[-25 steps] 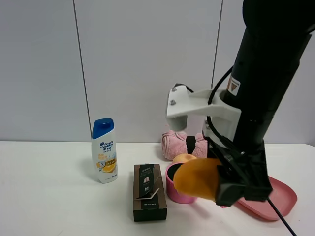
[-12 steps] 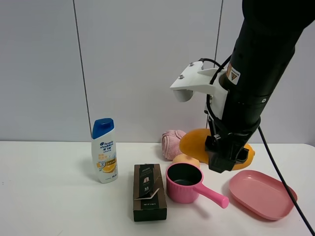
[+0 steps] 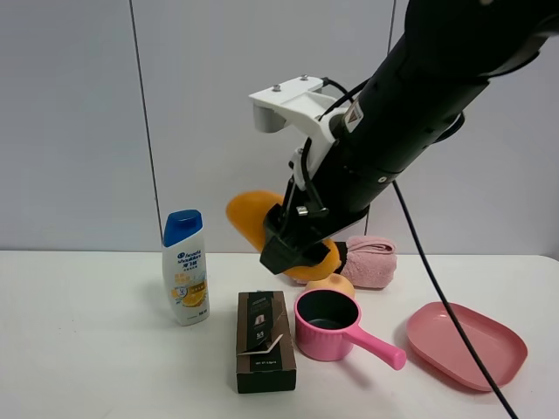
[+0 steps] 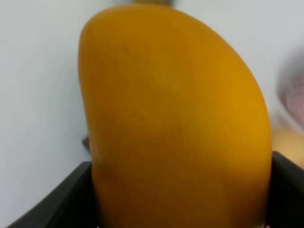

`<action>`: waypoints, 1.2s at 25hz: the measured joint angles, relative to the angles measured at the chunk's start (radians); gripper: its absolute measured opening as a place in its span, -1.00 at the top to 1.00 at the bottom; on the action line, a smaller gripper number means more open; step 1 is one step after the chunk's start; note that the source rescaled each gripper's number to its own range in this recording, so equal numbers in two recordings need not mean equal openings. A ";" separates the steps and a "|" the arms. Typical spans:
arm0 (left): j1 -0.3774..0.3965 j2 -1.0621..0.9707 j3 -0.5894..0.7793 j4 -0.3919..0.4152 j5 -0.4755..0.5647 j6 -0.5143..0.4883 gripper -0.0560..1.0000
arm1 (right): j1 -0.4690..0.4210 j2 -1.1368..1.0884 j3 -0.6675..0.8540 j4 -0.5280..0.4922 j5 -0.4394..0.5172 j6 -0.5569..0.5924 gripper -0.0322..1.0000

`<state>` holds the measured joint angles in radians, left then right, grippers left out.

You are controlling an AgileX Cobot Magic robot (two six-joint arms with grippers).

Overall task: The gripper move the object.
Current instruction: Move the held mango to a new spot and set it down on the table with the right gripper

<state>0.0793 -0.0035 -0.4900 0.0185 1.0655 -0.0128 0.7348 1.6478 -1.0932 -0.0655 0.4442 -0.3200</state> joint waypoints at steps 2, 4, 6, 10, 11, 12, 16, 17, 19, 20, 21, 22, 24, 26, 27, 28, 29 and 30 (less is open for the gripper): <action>0.000 0.000 0.000 0.000 0.000 0.000 -1.00 | 0.001 0.044 0.000 0.059 -0.032 -0.109 0.94; 0.000 0.000 0.000 0.000 0.000 0.000 -1.00 | 0.011 0.085 0.000 0.106 -0.064 -0.223 0.94; 0.000 0.000 0.000 0.000 0.000 0.000 -1.00 | 0.034 0.112 0.000 0.148 -0.126 -0.325 0.94; 0.000 0.000 0.000 0.000 0.000 0.000 -1.00 | 0.091 0.149 -0.013 0.187 -0.217 -0.516 0.94; 0.000 0.000 0.000 0.000 0.000 0.000 -1.00 | 0.100 0.165 -0.026 0.191 -0.215 -0.548 0.94; 0.000 0.000 0.000 0.000 0.000 0.000 -1.00 | 0.106 0.183 -0.048 0.192 -0.204 -0.565 0.94; 0.000 0.000 0.000 0.000 0.000 0.000 -1.00 | 0.120 0.258 -0.147 0.202 -0.133 -0.550 0.94; 0.000 0.000 0.000 0.000 0.000 0.000 -1.00 | 0.123 0.271 -0.169 0.202 -0.122 -0.540 0.94; 0.000 0.000 0.000 0.000 0.000 0.000 -1.00 | 0.128 0.290 -0.198 0.196 -0.104 -0.508 0.94; 0.000 0.000 0.000 0.000 0.000 0.000 -1.00 | 0.128 0.299 -0.209 0.181 -0.091 -0.495 0.94; 0.000 0.000 0.000 0.000 0.000 0.000 -1.00 | 0.128 0.310 -0.217 0.166 -0.081 -0.474 0.94; 0.000 0.000 0.000 0.000 0.000 0.000 -1.00 | 0.128 0.323 -0.221 0.147 -0.075 -0.449 0.94; 0.000 0.000 0.000 0.000 0.000 0.000 -1.00 | 0.131 0.352 -0.234 0.099 -0.063 -0.394 0.94; 0.000 0.000 0.000 0.000 0.000 0.000 -1.00 | 0.137 0.380 -0.250 0.050 -0.056 -0.320 0.94; 0.000 0.000 0.000 0.000 0.000 0.000 -1.00 | 0.140 0.394 -0.262 0.030 -0.054 -0.284 0.94; 0.000 0.000 0.000 0.000 0.000 0.000 -1.00 | 0.142 0.404 -0.273 0.016 -0.054 -0.258 0.94; 0.000 0.000 0.000 0.000 0.000 0.000 -1.00 | 0.143 0.411 -0.283 -0.003 -0.054 -0.235 0.94; 0.000 0.000 0.000 0.000 0.000 0.000 -1.00 | 0.143 0.415 -0.291 -0.015 -0.056 -0.221 0.94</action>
<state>0.0793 -0.0035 -0.4900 0.0185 1.0655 -0.0128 0.8774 2.0630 -1.3837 -0.0802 0.3883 -0.5408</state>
